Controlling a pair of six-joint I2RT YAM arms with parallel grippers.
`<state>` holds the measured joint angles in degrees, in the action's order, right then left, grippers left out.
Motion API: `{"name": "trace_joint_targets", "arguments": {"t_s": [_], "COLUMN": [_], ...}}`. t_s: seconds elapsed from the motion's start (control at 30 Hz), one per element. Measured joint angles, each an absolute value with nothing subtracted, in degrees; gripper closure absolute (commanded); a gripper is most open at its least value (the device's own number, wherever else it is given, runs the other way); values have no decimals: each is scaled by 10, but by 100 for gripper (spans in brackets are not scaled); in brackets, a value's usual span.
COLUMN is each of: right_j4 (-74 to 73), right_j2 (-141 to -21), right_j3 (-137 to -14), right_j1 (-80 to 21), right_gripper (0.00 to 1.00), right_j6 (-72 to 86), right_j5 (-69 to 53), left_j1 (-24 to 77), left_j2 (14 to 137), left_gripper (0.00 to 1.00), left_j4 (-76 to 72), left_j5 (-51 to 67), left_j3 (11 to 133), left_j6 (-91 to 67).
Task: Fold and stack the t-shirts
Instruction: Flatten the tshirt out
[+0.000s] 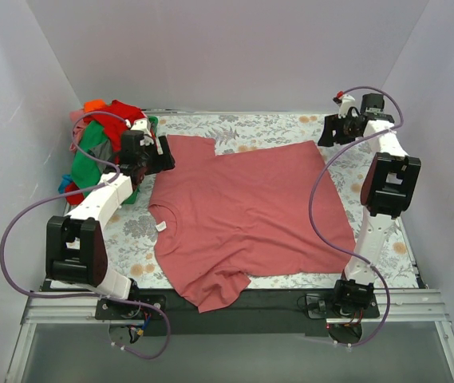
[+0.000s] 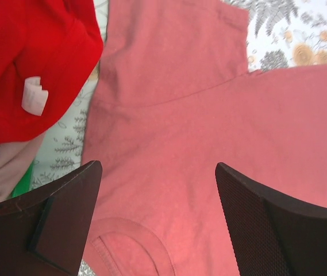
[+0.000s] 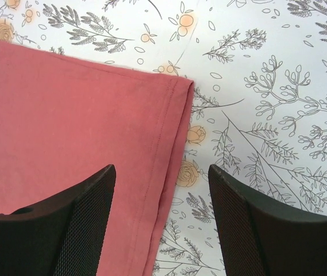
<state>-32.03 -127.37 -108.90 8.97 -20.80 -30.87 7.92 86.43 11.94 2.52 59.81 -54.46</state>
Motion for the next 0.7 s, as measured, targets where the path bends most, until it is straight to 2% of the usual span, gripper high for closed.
{"name": "trace_joint_targets", "arguments": {"t_s": [0.23, 0.5, 0.7], "right_j4": [-302, -297, -301], "right_j2": [-1281, -1282, -1334], "right_j3": [-1103, -1100, -1157], "right_j1": [75, 22, 14], "right_gripper": [33, 32, 31], "right_j6": [-178, -224, -226], "right_j5": [-282, -194, -170], "left_j1": [79, 79, 79], "left_j2": [856, 856, 856], "left_gripper": [21, 21, 21], "left_j4": [86, 84, 80], "left_j5": [26, 26, 26], "left_j3": [586, 581, 578], "left_j6": [-544, -542, -542]}}
